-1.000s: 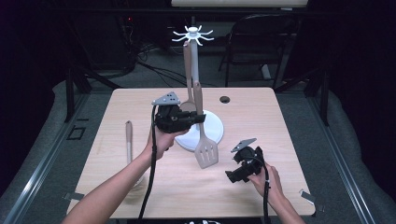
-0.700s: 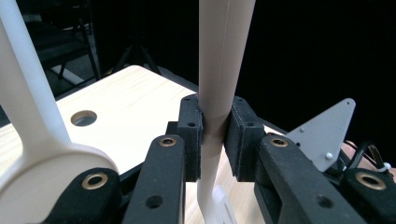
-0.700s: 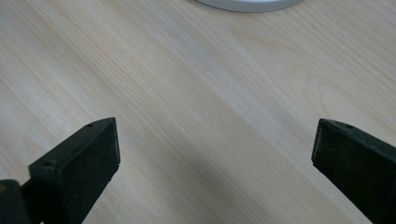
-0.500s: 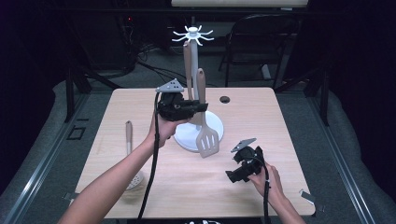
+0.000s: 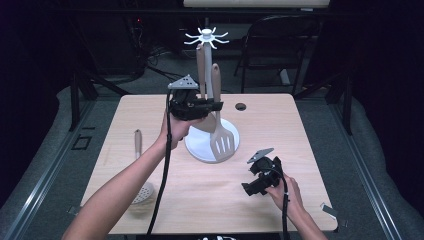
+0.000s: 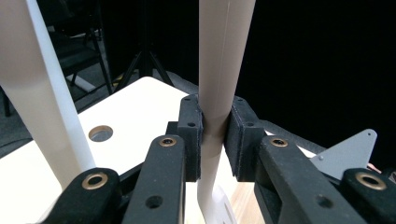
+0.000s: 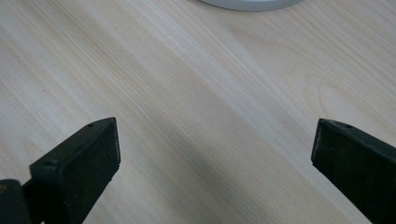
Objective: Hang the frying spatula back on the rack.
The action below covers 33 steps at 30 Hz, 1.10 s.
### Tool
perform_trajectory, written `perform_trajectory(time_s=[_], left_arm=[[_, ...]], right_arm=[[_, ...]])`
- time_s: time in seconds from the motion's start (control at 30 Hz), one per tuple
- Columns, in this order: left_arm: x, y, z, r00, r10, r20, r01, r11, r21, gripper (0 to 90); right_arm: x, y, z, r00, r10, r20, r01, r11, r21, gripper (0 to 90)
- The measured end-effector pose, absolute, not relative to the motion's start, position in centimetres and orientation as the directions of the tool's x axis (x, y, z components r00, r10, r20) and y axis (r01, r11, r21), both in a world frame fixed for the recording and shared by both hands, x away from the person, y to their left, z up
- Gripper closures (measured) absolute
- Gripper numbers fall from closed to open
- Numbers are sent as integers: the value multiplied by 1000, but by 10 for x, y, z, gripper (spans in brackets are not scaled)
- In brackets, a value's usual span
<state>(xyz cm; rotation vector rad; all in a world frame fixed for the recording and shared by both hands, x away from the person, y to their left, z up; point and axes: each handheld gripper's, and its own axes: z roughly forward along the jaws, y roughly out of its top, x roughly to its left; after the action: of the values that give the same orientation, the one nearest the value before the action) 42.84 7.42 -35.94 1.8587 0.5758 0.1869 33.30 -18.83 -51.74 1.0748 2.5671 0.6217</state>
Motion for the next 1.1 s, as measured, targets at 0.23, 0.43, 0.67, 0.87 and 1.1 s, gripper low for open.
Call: perform_trajectory(time_s=[0.23,0.43,0.67,0.87,1.1], left_arm=[[434,72,-349,866,482,-136,285,-252,925,777],[439,72,-341,864,487,-130,282,-254,925,777],[442,69,-337,862,491,-123,280,-260,924,777],[445,68,-333,861,494,-122,279,-258,925,777],[450,68,-331,854,501,-137,294,-248,923,777]], right_arm=[[333,-188,-518,-681,725,-101,601,633,488,8],[333,-188,-519,-679,729,-93,603,625,495,8],[334,-188,-519,-681,726,-95,601,628,495,9],[334,-188,-519,-688,719,-103,598,641,481,10],[334,-188,-519,-691,716,-104,597,646,476,10]])
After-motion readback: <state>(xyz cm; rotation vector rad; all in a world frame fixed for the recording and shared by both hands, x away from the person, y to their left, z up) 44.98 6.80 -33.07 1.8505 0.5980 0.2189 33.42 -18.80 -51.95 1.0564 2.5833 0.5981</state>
